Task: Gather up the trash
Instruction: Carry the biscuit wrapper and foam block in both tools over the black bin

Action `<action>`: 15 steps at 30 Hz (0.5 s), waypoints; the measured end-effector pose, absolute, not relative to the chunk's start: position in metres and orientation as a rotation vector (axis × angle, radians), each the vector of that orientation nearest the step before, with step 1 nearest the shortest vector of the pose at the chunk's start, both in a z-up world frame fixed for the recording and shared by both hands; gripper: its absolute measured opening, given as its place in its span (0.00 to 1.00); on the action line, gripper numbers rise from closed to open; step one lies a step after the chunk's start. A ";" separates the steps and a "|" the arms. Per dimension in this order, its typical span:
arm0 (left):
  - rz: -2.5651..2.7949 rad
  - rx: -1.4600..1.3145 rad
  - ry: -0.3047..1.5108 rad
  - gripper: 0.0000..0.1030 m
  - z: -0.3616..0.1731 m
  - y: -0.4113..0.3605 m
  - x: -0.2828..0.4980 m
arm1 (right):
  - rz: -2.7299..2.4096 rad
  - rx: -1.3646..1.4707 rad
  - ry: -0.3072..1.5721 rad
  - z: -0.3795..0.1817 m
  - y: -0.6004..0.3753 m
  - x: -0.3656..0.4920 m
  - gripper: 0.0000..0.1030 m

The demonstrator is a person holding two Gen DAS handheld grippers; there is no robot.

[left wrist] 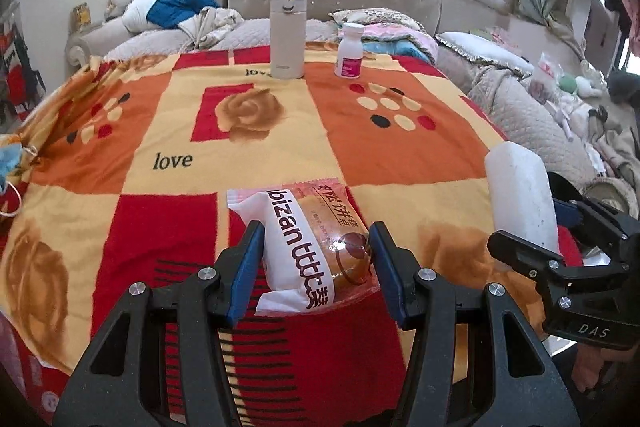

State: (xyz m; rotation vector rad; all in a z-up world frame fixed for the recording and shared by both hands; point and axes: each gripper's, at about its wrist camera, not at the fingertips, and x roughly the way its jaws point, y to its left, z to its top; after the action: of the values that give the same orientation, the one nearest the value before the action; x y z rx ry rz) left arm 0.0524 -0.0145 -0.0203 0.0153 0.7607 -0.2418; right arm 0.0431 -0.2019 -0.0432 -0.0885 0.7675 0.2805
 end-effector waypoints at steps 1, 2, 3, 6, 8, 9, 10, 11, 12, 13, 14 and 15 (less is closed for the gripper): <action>-0.236 0.026 0.759 0.50 -0.019 -0.017 0.050 | 0.277 -0.083 0.764 -0.042 -0.205 0.041 0.67; -0.233 0.037 0.755 0.50 -0.018 -0.021 0.048 | 0.273 -0.081 0.759 -0.041 -0.208 0.039 0.67; -0.233 0.041 0.753 0.50 -0.018 -0.023 0.047 | 0.270 -0.082 0.759 -0.040 -0.209 0.037 0.67; -0.225 0.048 0.752 0.50 -0.016 -0.028 0.043 | 0.263 -0.087 0.757 -0.037 -0.215 0.033 0.67; -0.219 0.047 0.759 0.50 -0.016 -0.028 0.043 | 0.263 -0.089 0.754 -0.036 -0.217 0.030 0.67; -0.217 0.045 0.759 0.50 -0.016 -0.029 0.043 | 0.262 -0.089 0.753 -0.035 -0.217 0.029 0.67; -0.216 0.043 0.758 0.50 -0.015 -0.029 0.044 | 0.259 -0.089 0.750 -0.034 -0.218 0.028 0.67; -0.213 0.044 0.759 0.50 -0.015 -0.028 0.044 | 0.259 -0.087 0.748 -0.033 -0.218 0.027 0.67; -0.209 0.044 0.760 0.50 -0.015 -0.028 0.045 | 0.260 -0.086 0.748 -0.033 -0.218 0.027 0.67; -0.208 0.042 0.760 0.50 -0.015 -0.028 0.045 | 0.260 -0.085 0.749 -0.032 -0.218 0.027 0.67; -0.208 0.040 0.759 0.50 -0.015 -0.027 0.046 | 0.259 -0.087 0.747 -0.033 -0.218 0.027 0.67; -0.207 0.038 0.763 0.50 -0.015 -0.027 0.046 | 0.258 -0.089 0.748 -0.032 -0.217 0.026 0.67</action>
State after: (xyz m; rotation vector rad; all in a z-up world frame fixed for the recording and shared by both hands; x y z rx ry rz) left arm 0.0462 -0.0270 -0.0153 0.0384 0.7627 -0.2066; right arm 0.0263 -0.2171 -0.0321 -0.0892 0.7477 0.2579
